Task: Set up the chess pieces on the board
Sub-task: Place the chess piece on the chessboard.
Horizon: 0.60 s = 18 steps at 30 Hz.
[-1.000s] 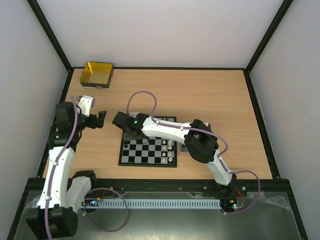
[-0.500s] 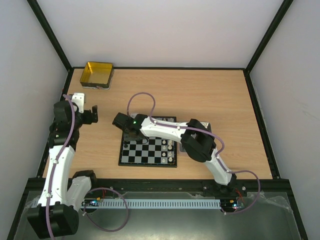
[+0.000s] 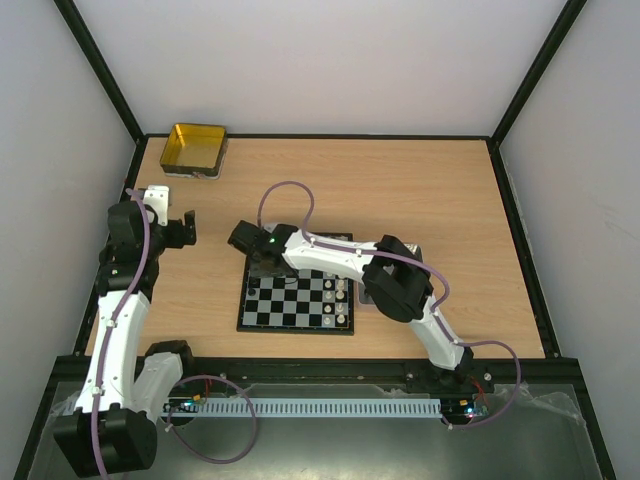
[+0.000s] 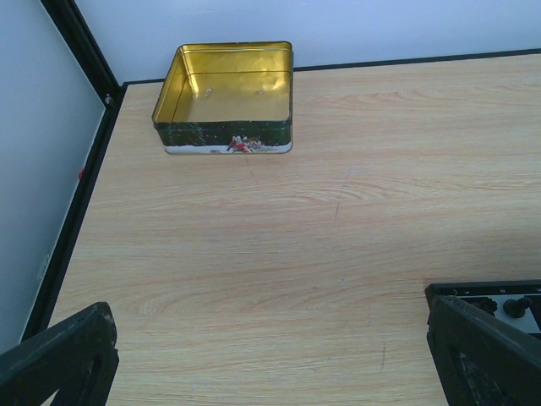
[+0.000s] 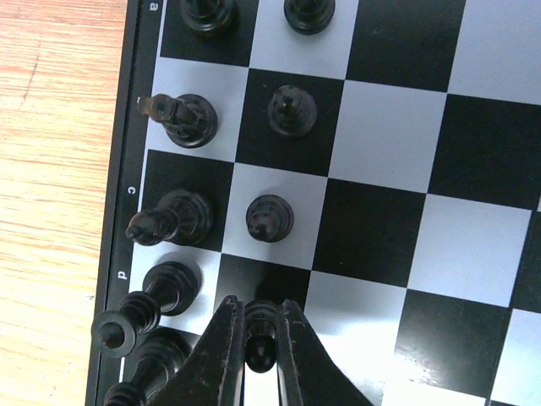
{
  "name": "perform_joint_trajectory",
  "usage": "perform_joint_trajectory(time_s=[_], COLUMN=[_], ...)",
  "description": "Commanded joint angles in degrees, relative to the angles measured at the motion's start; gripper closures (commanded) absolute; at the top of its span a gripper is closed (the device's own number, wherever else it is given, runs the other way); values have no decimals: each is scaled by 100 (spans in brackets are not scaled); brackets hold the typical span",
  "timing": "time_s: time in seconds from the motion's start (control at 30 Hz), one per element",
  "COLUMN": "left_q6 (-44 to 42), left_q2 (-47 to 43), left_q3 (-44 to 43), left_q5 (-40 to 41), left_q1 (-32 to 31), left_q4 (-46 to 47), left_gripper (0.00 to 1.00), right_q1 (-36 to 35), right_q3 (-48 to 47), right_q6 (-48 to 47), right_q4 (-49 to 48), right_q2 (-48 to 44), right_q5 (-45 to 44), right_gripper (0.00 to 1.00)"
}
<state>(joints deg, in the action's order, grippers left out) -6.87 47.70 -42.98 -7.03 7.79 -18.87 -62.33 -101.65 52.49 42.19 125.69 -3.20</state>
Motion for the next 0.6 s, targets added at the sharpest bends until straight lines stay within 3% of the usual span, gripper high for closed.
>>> perform_joint_trajectory(time_s=[0.0, 0.57], left_q6=[43, -15], left_q2=[-46, 81], left_q3=[82, 72], left_q5=[-52, -173], left_q1=[29, 29], left_q4=[61, 22], left_gripper=[1, 1], right_q1=[38, 52], right_q3=[-120, -109], right_q6=[-92, -142], right_q4=[137, 77], right_q2=[102, 164], right_q5=[-120, -44], right_gripper=[92, 91])
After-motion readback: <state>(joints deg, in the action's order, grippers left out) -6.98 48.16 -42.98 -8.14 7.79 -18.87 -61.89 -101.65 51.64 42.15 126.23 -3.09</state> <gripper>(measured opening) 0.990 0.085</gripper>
